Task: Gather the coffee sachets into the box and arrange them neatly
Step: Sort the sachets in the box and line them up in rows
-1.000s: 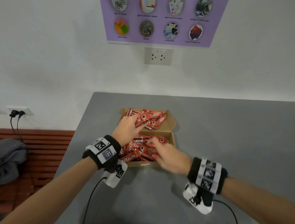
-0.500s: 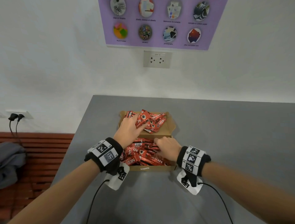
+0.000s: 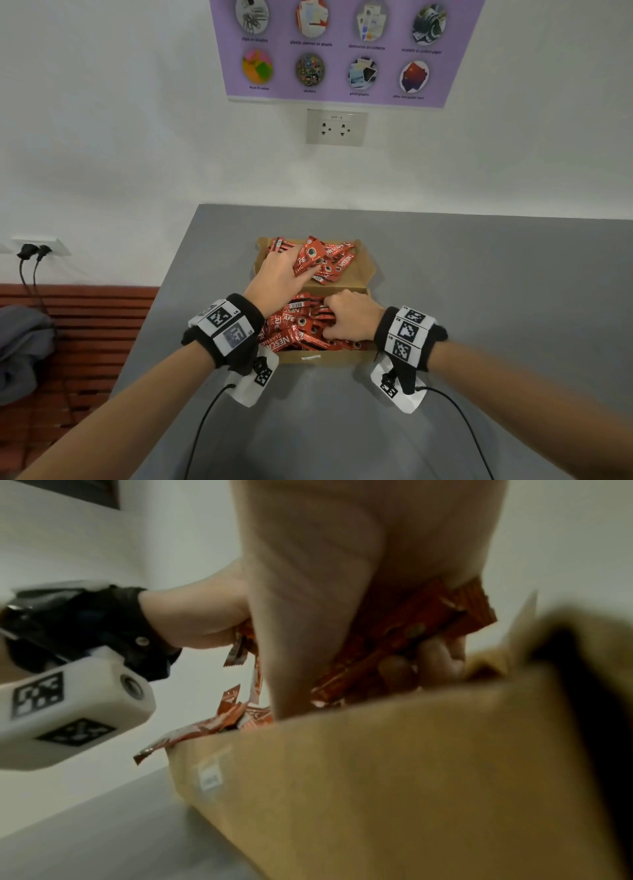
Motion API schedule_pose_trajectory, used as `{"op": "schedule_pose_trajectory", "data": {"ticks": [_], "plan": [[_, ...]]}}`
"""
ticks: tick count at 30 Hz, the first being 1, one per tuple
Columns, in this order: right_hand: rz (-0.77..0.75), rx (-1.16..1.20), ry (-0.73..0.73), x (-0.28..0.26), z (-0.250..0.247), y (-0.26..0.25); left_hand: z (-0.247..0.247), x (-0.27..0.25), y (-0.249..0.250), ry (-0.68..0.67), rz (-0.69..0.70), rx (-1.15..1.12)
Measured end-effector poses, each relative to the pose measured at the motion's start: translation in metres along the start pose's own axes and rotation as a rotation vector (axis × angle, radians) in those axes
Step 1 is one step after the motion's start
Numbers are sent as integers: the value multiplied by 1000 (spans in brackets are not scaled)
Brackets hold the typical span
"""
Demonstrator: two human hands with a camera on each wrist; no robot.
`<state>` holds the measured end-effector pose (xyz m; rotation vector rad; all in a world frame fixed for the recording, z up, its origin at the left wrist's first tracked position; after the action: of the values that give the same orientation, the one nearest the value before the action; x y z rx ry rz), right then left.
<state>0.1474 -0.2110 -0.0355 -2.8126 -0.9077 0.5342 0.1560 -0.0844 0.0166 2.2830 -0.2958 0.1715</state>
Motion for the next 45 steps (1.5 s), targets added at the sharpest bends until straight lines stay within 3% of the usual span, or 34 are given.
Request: {"op": "schedule_pose_trajectory", "data": {"ticks": [4, 8, 12, 15, 20, 26, 29, 36, 40, 43, 45], "plan": [[-46, -6, 92, -8, -18, 3, -1, -2, -5, 6, -22, 3], [-47, 83, 20, -13, -15, 11, -1, -3, -4, 1, -30, 3], [8, -123, -82, -13, -1, 7, 1, -1, -1, -16, -31, -1], [-1, -240, -82, -8, 8, 0, 2, -2, 3, -22, -19, -7], [20, -130, -189, -6, 16, -1, 2, -3, 3, -10, -2, 1], [30, -99, -121, -12, 3, -2, 0, -3, 1, 4, -5, -27], [30, 50, -110, -20, -14, 6, -5, -3, -5, 33, -49, -50], [77, 407, 214, -16, -40, 28, -8, -3, -2, 165, -139, -217], [54, 513, 287, -18, -43, 16, -1, -7, -3, 161, -168, -274], [85, 651, 490, -26, -52, 13, -3, -9, -8, 193, -207, -337], [87, 743, 534, -26, -54, 8, -1, -11, -9, 167, -227, -405]]}}
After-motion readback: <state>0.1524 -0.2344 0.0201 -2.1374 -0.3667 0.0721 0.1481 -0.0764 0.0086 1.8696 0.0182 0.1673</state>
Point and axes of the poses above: each hand's wrist, its own x-axis towards the middle knuckle, its own z-axis out of the palm, y = z × x, the point moved 5 cm from there along x, towards the middle knuckle, and after that the axes turned 1 degree about -z, right-handed, at the moved point
